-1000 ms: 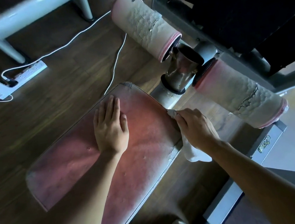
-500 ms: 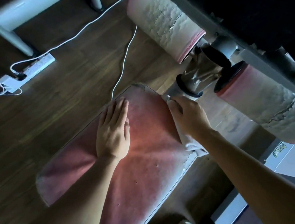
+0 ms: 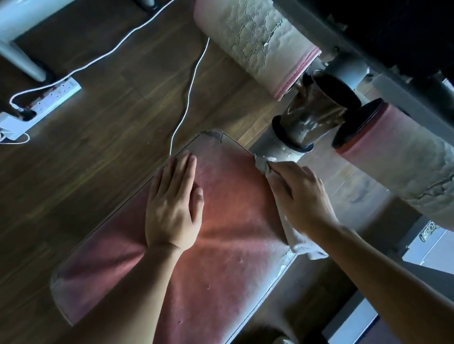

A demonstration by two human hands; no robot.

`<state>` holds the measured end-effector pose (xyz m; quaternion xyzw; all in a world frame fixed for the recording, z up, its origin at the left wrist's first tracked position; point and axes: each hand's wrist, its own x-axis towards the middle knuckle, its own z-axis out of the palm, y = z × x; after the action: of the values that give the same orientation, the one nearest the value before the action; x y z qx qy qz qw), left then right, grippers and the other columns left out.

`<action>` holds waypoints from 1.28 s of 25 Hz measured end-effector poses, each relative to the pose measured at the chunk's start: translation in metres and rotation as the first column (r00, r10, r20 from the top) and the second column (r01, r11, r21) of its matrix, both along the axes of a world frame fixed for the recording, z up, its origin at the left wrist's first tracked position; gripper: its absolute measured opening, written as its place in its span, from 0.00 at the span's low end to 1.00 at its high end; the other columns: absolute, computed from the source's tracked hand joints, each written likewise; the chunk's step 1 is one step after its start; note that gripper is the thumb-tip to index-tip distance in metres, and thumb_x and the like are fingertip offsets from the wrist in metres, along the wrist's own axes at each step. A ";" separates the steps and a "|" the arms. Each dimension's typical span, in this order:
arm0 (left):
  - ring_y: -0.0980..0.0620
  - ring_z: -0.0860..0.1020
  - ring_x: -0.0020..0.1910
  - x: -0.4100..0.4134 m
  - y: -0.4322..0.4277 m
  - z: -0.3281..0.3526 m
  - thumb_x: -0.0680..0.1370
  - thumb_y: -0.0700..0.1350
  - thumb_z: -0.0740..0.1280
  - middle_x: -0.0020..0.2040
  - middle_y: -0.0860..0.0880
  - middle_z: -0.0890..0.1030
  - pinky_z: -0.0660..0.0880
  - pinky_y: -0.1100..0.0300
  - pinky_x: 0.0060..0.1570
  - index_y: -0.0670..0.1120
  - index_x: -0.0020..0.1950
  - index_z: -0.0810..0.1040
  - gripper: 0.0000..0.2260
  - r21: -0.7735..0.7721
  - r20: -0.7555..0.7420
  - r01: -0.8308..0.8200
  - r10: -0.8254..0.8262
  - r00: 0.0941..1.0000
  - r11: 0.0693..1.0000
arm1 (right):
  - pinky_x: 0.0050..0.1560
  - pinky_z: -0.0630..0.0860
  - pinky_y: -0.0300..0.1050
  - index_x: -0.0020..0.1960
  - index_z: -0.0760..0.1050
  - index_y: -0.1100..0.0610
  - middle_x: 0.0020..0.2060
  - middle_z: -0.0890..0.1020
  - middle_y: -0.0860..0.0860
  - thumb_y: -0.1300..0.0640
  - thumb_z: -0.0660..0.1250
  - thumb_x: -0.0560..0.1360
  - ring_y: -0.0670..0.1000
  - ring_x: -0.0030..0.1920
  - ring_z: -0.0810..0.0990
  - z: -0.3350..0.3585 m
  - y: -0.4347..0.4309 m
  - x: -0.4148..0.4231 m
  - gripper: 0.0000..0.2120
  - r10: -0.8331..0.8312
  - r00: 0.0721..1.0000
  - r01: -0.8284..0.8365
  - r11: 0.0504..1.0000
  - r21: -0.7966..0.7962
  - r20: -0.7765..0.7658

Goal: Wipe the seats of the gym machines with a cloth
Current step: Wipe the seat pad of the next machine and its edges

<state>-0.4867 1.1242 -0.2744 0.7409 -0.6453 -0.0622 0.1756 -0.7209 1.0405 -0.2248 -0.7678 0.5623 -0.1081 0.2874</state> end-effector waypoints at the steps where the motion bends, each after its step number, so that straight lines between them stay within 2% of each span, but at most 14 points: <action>1: 0.43 0.64 0.77 0.000 0.000 0.000 0.82 0.47 0.56 0.78 0.46 0.67 0.61 0.45 0.75 0.42 0.78 0.64 0.24 0.000 0.002 -0.002 0.002 1.000 1.000 | 0.53 0.76 0.55 0.63 0.78 0.52 0.55 0.82 0.48 0.49 0.58 0.83 0.56 0.52 0.78 -0.001 -0.001 0.000 0.15 -0.009 1.000 0.009 1.000 0.019 -0.015; 4: 0.43 0.64 0.77 0.000 0.002 -0.001 0.82 0.47 0.56 0.78 0.46 0.67 0.60 0.46 0.76 0.42 0.78 0.64 0.24 -0.007 0.015 0.001 0.000 1.000 1.000 | 0.51 0.73 0.52 0.61 0.79 0.52 0.53 0.83 0.50 0.50 0.58 0.84 0.58 0.52 0.78 -0.006 -0.031 0.036 0.14 -0.012 0.999 0.016 0.996 0.090 -0.040; 6: 0.43 0.64 0.77 0.000 0.002 -0.002 0.82 0.46 0.57 0.77 0.46 0.67 0.59 0.47 0.77 0.42 0.78 0.65 0.24 -0.019 0.030 0.004 -0.003 1.000 1.000 | 0.53 0.74 0.53 0.60 0.79 0.51 0.54 0.83 0.49 0.50 0.57 0.84 0.57 0.53 0.79 -0.008 -0.037 0.052 0.13 -0.008 1.000 0.008 0.996 0.091 0.002; 9: 0.43 0.64 0.77 0.001 0.001 -0.002 0.83 0.47 0.56 0.77 0.46 0.67 0.59 0.47 0.77 0.42 0.78 0.65 0.24 -0.026 0.033 0.002 -0.001 0.999 1.000 | 0.55 0.75 0.57 0.61 0.78 0.50 0.53 0.82 0.47 0.50 0.57 0.84 0.55 0.52 0.78 -0.009 -0.020 0.024 0.13 -0.051 0.999 0.050 0.998 0.045 0.012; 12: 0.43 0.64 0.77 0.000 0.001 -0.002 0.83 0.47 0.55 0.77 0.46 0.67 0.59 0.47 0.76 0.42 0.78 0.65 0.24 -0.022 0.026 -0.009 0.010 1.000 1.000 | 0.54 0.75 0.57 0.60 0.79 0.52 0.53 0.82 0.48 0.51 0.58 0.84 0.55 0.51 0.78 -0.006 -0.011 0.006 0.13 -0.057 0.998 0.057 0.996 0.072 -0.004; 15: 0.44 0.64 0.77 0.001 0.002 -0.003 0.83 0.47 0.55 0.78 0.46 0.66 0.59 0.47 0.76 0.42 0.78 0.64 0.24 -0.020 0.032 0.010 -0.009 0.999 1.000 | 0.50 0.74 0.52 0.56 0.79 0.54 0.49 0.83 0.51 0.51 0.58 0.84 0.57 0.49 0.79 -0.012 -0.037 0.044 0.13 -0.010 1.000 0.011 0.996 0.089 -0.011; 17: 0.44 0.63 0.78 0.002 0.002 -0.004 0.83 0.47 0.56 0.78 0.46 0.66 0.59 0.47 0.76 0.42 0.78 0.64 0.24 -0.026 0.037 0.015 -0.014 0.999 1.000 | 0.50 0.74 0.53 0.55 0.79 0.54 0.49 0.83 0.51 0.51 0.58 0.84 0.57 0.49 0.79 -0.016 -0.044 0.053 0.12 0.004 0.999 -0.007 0.998 0.070 0.039; 23: 0.45 0.65 0.76 0.001 0.001 -0.001 0.82 0.47 0.58 0.77 0.46 0.68 0.61 0.49 0.76 0.43 0.77 0.67 0.24 -0.076 -0.009 -0.002 0.002 1.000 0.997 | 0.47 0.77 0.57 0.58 0.78 0.51 0.47 0.81 0.47 0.48 0.55 0.82 0.59 0.46 0.79 -0.007 -0.016 0.008 0.15 0.049 0.999 -0.049 0.999 0.014 -0.004; 24: 0.46 0.66 0.76 0.002 0.001 0.000 0.81 0.47 0.59 0.76 0.46 0.69 0.62 0.50 0.75 0.43 0.77 0.68 0.24 -0.092 -0.048 -0.003 -0.002 0.999 0.996 | 0.48 0.77 0.58 0.59 0.78 0.51 0.48 0.81 0.47 0.48 0.55 0.82 0.60 0.47 0.80 -0.004 -0.022 0.018 0.15 0.067 0.998 -0.067 0.998 0.009 -0.002; 27: 0.47 0.70 0.74 0.009 -0.002 0.001 0.79 0.46 0.63 0.74 0.47 0.73 0.67 0.49 0.72 0.43 0.74 0.72 0.23 -0.137 -0.143 0.007 -0.026 0.989 0.991 | 0.56 0.76 0.60 0.64 0.77 0.51 0.58 0.82 0.52 0.48 0.57 0.82 0.62 0.57 0.80 0.001 -0.053 0.067 0.15 0.114 0.993 -0.114 0.993 -0.015 0.024; 30: 0.47 0.73 0.71 0.014 -0.003 -0.004 0.80 0.46 0.63 0.72 0.45 0.74 0.69 0.50 0.70 0.41 0.73 0.73 0.22 -0.177 -0.111 -0.015 -0.004 0.994 0.984 | 0.62 0.74 0.58 0.65 0.77 0.47 0.61 0.81 0.54 0.47 0.57 0.83 0.61 0.61 0.78 -0.008 -0.079 0.105 0.15 0.178 0.983 -0.173 0.980 0.094 -0.047; 32: 0.46 0.73 0.71 0.015 -0.005 -0.010 0.80 0.46 0.64 0.73 0.44 0.74 0.68 0.51 0.71 0.40 0.73 0.73 0.22 -0.192 -0.091 -0.033 0.016 0.996 0.981 | 0.63 0.74 0.57 0.65 0.78 0.46 0.62 0.81 0.54 0.46 0.57 0.83 0.60 0.61 0.78 -0.016 -0.088 0.109 0.16 0.146 0.989 -0.137 0.972 0.191 -0.032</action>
<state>-0.4715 1.1192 -0.2845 0.7247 -0.6307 -0.0301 0.2760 -0.6117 0.9523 -0.2409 -0.7775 0.5202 -0.0159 0.3529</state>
